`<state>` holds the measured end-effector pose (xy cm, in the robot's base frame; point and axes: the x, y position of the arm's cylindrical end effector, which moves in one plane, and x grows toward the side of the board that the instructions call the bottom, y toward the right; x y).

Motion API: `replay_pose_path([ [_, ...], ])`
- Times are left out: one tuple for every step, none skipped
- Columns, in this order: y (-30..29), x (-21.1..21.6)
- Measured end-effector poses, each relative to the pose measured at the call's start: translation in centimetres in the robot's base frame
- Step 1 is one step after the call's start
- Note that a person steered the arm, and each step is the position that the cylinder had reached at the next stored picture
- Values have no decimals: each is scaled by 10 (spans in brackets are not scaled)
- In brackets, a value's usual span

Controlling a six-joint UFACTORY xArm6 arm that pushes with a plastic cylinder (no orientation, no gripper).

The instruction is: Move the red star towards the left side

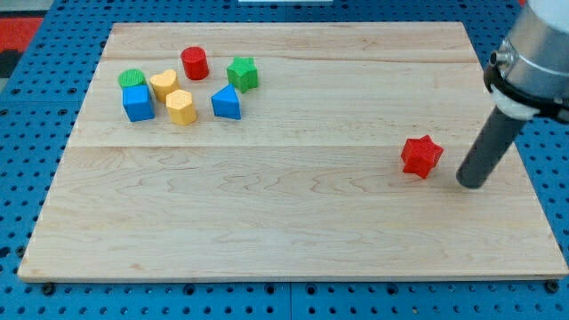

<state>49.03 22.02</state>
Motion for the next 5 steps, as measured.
replay_pose_path([
  [-22,-27],
  [-18,9],
  [-50,15],
  [-84,-6],
  [-95,-26],
])
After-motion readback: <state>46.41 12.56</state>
